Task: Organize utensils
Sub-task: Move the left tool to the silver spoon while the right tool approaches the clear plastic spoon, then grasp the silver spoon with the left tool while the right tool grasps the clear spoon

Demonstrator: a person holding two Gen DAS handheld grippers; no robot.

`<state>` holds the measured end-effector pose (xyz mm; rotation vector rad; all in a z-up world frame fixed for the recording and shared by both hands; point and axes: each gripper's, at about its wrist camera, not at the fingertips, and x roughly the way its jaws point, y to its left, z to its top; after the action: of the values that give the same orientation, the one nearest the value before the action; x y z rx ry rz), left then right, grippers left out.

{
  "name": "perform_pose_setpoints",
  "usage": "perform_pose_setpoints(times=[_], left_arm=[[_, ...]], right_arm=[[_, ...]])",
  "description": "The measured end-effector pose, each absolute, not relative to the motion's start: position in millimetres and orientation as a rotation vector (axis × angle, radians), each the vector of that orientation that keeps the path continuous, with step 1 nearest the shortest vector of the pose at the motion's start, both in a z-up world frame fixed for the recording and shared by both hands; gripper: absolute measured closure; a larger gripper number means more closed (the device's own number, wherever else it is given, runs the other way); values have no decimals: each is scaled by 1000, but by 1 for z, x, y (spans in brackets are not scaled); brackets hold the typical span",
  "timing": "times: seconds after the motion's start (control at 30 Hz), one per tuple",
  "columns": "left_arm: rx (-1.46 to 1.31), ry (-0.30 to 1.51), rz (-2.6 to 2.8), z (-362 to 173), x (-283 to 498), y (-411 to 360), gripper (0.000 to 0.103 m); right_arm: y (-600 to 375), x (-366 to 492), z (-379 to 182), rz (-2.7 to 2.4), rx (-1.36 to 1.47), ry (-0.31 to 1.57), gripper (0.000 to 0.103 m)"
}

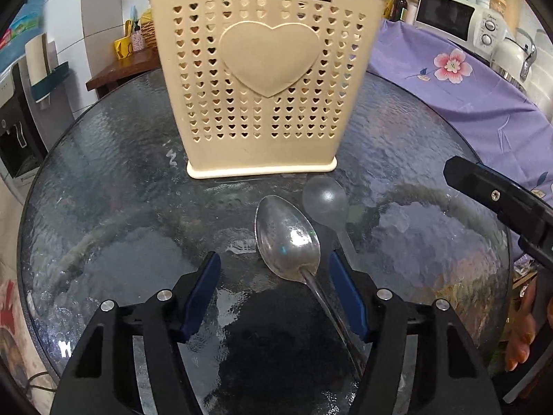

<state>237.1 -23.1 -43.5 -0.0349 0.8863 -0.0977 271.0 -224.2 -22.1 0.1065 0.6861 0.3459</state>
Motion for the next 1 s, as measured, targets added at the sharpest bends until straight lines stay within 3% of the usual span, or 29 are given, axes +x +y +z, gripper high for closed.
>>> perform_pose_setpoints(times=[0.13, 0.5, 1.0], left_arm=[[-19, 890, -82, -44, 240, -29, 41], [19, 891, -31, -43, 258, -45, 63], [-31, 887, -46, -38, 251, 0, 64]], right_arm=[[-225, 271, -23, 352, 117, 695, 27], [-222, 273, -25, 360, 113, 711, 27], [-180, 277, -32, 433, 18, 783, 27]])
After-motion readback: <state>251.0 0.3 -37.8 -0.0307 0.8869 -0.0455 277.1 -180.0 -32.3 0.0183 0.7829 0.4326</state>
